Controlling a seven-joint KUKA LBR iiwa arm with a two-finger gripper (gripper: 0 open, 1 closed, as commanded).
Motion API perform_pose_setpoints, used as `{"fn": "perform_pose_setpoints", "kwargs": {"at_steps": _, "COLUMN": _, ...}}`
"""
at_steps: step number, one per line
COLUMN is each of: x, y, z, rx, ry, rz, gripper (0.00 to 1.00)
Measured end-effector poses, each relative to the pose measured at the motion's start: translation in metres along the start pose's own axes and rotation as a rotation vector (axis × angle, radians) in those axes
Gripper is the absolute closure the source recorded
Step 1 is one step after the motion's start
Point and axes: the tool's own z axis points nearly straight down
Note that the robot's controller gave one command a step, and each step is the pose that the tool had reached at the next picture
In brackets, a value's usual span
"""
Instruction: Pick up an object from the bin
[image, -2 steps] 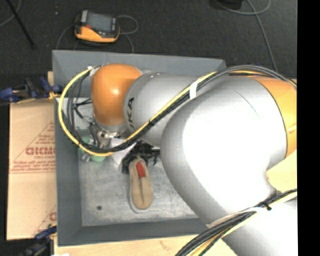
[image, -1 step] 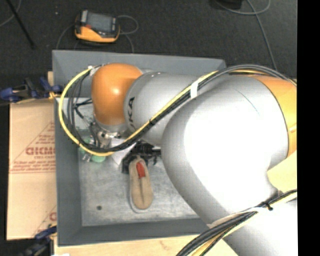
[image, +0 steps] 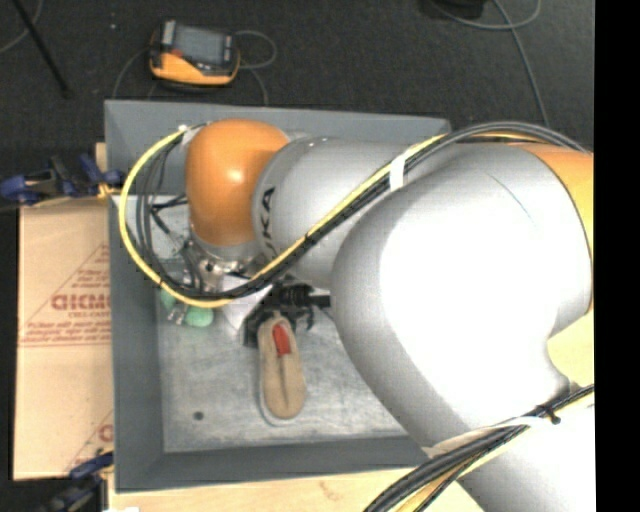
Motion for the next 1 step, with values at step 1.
{"fn": "perform_pose_setpoints", "kwargs": {"at_steps": 1, "x": 0.0006, "y": 0.0003, "z": -0.0186, "rx": 0.000, "ry": 0.002, "rz": -0.001, "gripper": 1.00}}
